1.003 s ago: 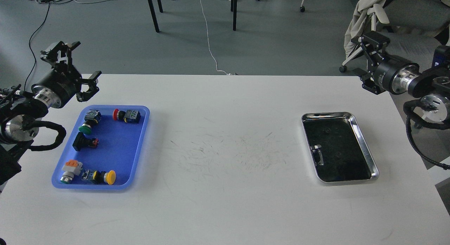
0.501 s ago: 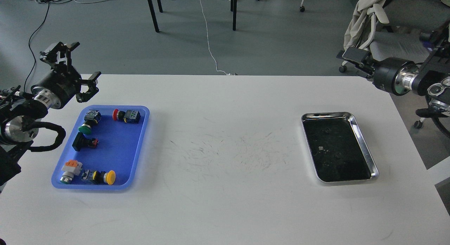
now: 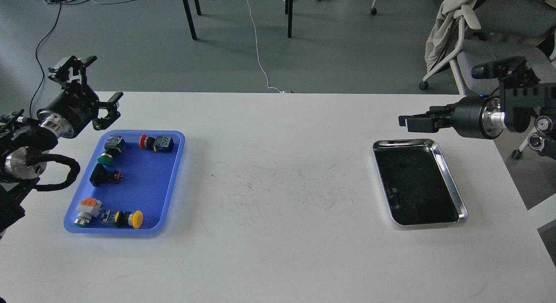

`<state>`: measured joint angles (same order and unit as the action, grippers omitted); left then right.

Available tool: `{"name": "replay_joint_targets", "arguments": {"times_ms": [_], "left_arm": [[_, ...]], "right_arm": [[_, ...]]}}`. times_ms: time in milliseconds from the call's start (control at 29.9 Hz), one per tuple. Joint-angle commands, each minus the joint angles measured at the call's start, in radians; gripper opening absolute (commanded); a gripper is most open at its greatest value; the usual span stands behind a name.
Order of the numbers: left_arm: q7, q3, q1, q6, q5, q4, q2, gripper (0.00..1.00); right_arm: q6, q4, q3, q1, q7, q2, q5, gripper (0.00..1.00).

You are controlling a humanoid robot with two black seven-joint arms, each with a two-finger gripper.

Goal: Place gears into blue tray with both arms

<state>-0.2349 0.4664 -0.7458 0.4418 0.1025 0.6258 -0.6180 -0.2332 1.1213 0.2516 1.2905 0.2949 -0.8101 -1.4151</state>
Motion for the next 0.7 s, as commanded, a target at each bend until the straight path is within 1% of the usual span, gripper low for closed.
{"name": "replay_joint_targets", "arguments": {"times_ms": [0,134,334,401,535,669], "left_arm": [[0.000,0.000,0.000,-0.002,0.000,0.000,0.003,0.99],[-0.001,0.000,0.002,0.000,0.002,0.000,0.006,0.99],[-0.001,0.001,0.009,0.002,0.006,0.000,0.004,0.99],[-0.001,0.001,0.009,0.002,0.006,0.000,0.000,0.99],[-0.001,0.003,0.016,0.003,0.008,0.000,-0.002,0.99],[-0.001,0.003,0.017,0.003,0.008,0.000,-0.005,0.99]], "right_arm": [[0.000,-0.018,0.029,0.001,0.007,0.014,-0.125,0.98],[0.000,-0.040,0.086,0.003,0.029,0.022,-0.195,0.97],[0.002,-0.084,0.138,-0.006,0.029,0.046,-0.205,0.96],[0.000,-0.093,0.144,-0.011,0.029,0.063,-0.205,0.96],[0.005,-0.158,0.170,-0.023,0.030,0.104,-0.203,0.95],[0.006,-0.167,0.172,-0.051,0.030,0.138,-0.203,0.93]]}}
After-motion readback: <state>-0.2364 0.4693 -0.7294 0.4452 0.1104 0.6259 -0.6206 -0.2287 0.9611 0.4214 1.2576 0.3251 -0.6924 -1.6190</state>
